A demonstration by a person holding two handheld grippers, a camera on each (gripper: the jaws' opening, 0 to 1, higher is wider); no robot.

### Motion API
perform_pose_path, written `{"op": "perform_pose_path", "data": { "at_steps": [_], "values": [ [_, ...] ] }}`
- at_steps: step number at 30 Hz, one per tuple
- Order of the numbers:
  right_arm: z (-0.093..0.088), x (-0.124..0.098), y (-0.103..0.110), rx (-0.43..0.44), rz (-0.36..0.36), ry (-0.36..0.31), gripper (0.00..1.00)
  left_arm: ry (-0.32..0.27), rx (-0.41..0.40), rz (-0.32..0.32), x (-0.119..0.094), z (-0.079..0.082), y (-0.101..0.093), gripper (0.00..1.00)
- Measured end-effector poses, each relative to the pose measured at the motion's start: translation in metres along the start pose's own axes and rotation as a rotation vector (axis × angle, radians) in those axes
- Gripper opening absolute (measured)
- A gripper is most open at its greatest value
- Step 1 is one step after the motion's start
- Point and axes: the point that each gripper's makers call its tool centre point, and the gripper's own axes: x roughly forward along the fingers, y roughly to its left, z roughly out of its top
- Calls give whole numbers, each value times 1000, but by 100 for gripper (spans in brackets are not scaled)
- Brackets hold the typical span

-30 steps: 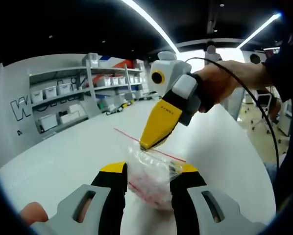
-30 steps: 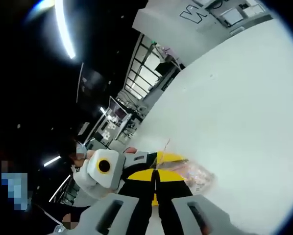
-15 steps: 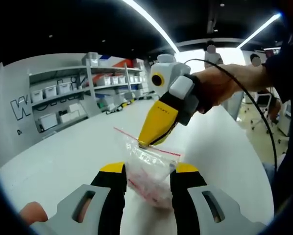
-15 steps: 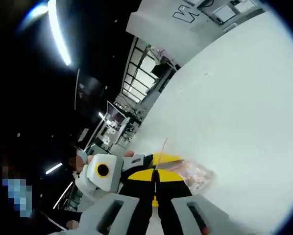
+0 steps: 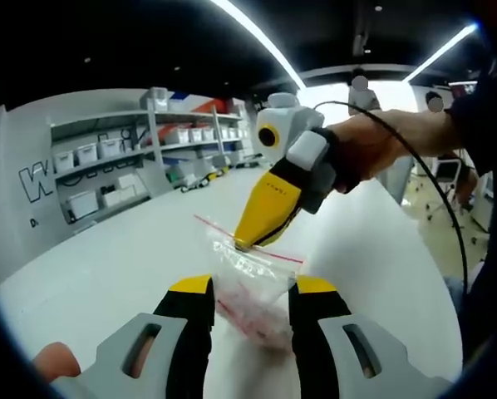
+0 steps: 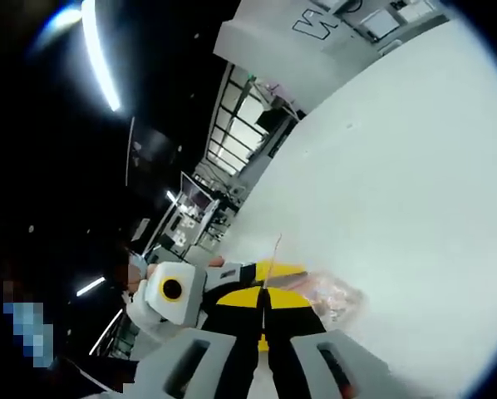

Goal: Open the resealable bag by pulling the two sides of the seal apart until the entire bag opening is separated and visibly accessible.

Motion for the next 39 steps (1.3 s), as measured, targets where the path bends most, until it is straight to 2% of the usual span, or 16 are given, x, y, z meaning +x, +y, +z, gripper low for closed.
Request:
{"op": "perform_pose_path", "data": {
  "at_steps": [5, 15, 25, 39],
  "values": [
    [-2, 2, 0, 3, 3, -2, 0, 0, -10, 11, -10, -4, 0, 35],
    [-2, 2, 0, 1, 7, -1, 0, 13, -17, 21, -12, -7, 4, 35],
    [-2, 1, -1, 3, 6, -3, 0, 14, -13, 30, -20, 0, 4, 35],
    [-11, 1, 4, 6, 12, -3, 0, 18, -5, 34, -25, 4, 3, 35]
  ]
}}
